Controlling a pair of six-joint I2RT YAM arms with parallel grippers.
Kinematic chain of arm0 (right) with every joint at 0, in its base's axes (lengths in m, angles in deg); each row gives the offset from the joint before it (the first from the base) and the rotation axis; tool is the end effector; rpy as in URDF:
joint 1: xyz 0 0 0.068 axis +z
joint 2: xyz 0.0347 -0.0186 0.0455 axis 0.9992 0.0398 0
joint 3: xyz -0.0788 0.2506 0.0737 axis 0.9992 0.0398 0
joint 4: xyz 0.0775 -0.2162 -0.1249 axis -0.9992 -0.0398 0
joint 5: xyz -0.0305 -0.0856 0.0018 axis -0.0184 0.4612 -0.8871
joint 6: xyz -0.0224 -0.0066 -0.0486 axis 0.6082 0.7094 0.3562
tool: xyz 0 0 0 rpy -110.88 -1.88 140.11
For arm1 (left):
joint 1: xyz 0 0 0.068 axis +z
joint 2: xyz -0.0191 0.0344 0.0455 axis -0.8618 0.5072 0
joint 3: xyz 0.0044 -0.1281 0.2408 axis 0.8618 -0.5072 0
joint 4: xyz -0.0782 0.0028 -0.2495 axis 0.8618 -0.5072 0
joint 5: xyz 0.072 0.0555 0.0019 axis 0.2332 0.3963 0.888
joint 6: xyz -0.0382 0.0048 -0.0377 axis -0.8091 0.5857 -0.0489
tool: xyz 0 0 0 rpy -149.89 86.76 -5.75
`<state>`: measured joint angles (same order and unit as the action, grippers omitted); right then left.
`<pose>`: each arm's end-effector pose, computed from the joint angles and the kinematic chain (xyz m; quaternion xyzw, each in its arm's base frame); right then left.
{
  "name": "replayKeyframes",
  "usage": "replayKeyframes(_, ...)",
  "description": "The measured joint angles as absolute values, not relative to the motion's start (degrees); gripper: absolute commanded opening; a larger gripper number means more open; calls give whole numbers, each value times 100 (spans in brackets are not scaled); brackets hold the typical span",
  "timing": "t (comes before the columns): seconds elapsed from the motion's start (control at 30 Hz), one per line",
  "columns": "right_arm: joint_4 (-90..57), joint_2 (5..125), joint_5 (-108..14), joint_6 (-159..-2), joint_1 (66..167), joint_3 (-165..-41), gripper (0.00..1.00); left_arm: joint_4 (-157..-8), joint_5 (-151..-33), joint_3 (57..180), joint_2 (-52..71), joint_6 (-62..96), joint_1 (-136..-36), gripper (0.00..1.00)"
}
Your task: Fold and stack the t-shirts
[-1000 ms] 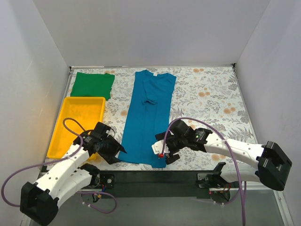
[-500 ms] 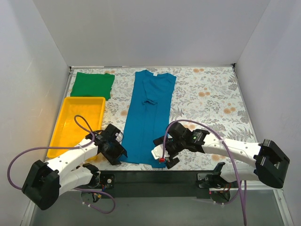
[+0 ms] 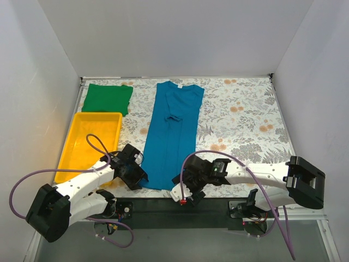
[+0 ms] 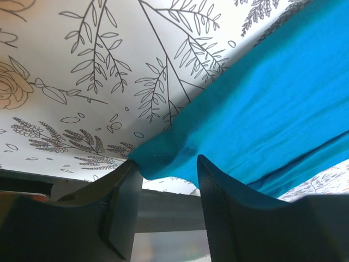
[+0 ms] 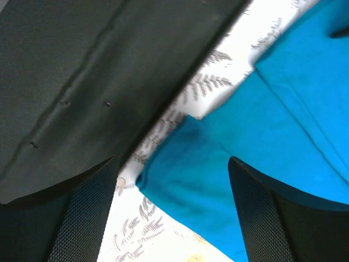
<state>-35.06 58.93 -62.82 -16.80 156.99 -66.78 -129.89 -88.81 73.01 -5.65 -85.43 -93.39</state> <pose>0.0745 0.2370 0.1879 -0.8599 0.3677 0.2235 0.2745 0.1208 -0.0847 0.1496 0.6387 -0.7619 0.1071 0.0138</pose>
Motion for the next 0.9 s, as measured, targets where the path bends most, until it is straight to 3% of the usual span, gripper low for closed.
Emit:
replayKeyframes(0.4, -3194, 6077, -5554, -1840, 15984, -6405, 66, -12795, -9016, 7170, -591, -8558, -9339, 21)
replayKeyframes(0.73, -3006, 6221, -5373, -2010, 15986, -6374, 34, -12434, -9154, 6960, -788, -8560, -9339, 10)
replayKeyframes(0.9, -2874, 6293, -5299, -2087, 15984, -6376, 17, -12237, -9224, 6877, -829, -8567, -9341, 0)
